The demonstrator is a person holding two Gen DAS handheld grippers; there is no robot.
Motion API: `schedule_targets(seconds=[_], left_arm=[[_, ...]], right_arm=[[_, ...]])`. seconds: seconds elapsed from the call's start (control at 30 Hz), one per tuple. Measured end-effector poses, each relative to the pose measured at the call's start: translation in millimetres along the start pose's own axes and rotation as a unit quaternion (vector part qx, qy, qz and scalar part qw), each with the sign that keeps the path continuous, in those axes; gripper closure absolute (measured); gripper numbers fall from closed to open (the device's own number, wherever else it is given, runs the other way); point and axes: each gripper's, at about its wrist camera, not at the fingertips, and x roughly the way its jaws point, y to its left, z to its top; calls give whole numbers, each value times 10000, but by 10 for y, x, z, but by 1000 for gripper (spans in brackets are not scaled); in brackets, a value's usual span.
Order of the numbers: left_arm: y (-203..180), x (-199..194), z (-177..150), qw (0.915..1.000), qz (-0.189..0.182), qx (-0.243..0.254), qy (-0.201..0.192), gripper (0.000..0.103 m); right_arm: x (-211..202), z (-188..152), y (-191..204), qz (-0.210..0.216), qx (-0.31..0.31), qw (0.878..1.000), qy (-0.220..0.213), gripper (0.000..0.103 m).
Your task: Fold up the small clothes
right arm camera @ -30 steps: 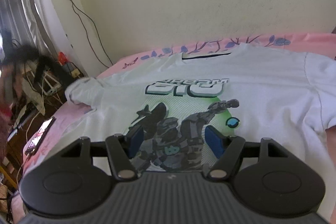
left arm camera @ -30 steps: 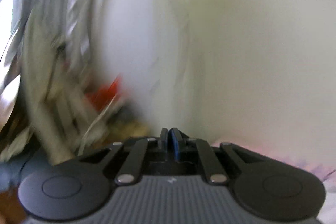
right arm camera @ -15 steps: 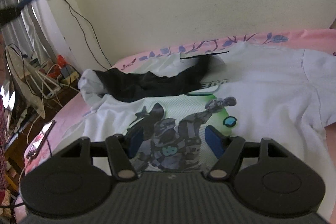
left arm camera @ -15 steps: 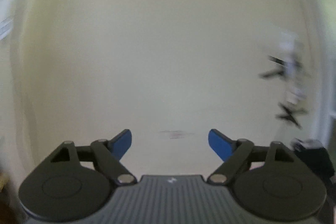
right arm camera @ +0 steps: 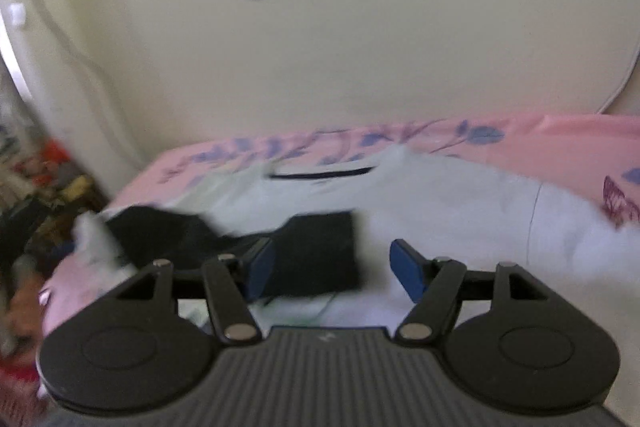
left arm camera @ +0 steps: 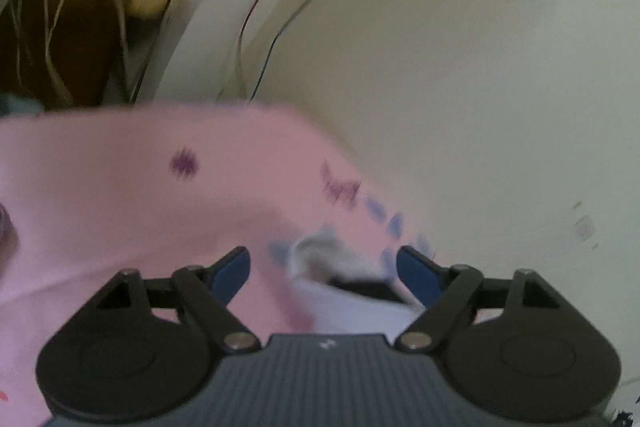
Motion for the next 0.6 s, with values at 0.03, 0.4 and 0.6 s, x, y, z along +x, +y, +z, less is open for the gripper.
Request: schedule_targets(seconds=[0.03,0.4,0.6], left_arm=[[49,5,19,10000,-80,-50,-14,24],[193,-5,145,9998,-161,-124,-88,22],[27,96,55,9993,-279,260,61,20]], right_arm=[[122,66,-46,-2,104,9999,134,37],[-301,516,24,15,170,9959,-894,101],[-996,294,-679,-407,740,9908,-1054,99]])
